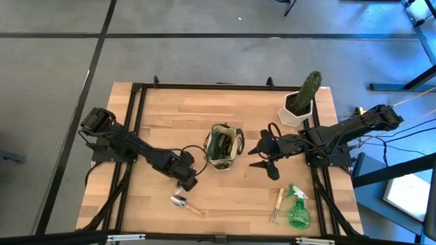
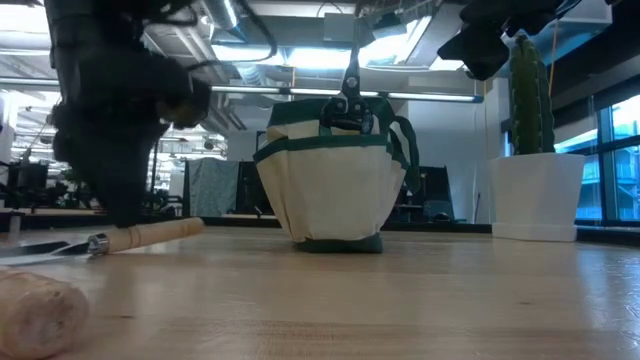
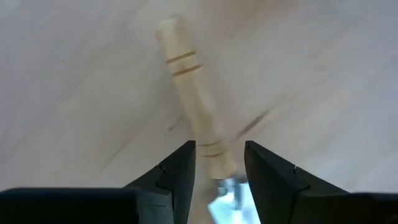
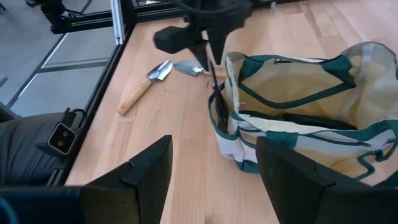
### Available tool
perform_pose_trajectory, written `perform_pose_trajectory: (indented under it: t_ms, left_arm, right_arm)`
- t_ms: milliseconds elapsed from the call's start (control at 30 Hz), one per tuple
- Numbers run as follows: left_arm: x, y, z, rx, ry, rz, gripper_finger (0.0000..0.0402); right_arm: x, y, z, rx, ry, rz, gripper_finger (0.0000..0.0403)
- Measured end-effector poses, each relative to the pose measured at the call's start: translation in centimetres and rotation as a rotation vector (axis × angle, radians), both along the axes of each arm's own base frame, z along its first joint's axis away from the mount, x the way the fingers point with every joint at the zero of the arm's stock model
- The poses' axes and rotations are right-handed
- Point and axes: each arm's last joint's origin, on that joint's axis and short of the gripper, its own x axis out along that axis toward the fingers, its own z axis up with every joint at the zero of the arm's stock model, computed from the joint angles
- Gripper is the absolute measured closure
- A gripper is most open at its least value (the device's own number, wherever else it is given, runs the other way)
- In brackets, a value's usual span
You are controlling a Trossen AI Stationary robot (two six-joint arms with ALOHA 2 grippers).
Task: Pick & Place Garden tools in Gardening bag
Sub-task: Put the top brown trowel into the green gardening bag
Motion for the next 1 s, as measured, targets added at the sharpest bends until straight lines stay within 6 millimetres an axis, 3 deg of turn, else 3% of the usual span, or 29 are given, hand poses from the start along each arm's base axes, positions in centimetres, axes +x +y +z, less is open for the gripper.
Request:
perform_pose_trajectory:
  t_ms: [333, 500, 700, 1000]
  left_arm:
    - [0.0, -1.1, 1.6, 0.114, 0.017, -0.052, 0.0269]
    - [0.2, -1.6, 0.7, 0.137, 0.115, -0.059, 0.0251]
    - [2.0, -2.4, -0.3, 0.162, 0.146, -0.117, 0.0227]
    - [3.4, -2.6, -1.7, 0.194, 0.189, -0.153, 0.0224]
  right_arm:
    - [0.0, 0.0, 0.0, 0.0, 0.0, -0.001, 0.0172]
    - [0.0, 0.0, 0.0, 0.0, -0.001, -0.002, 0.0171]
    - [0.0, -0.1, 0.0, -0.009, -0.005, -0.018, 0.0171]
    - [0.0, -0.1, 0.0, -0.01, -0.004, -0.018, 0.0171]
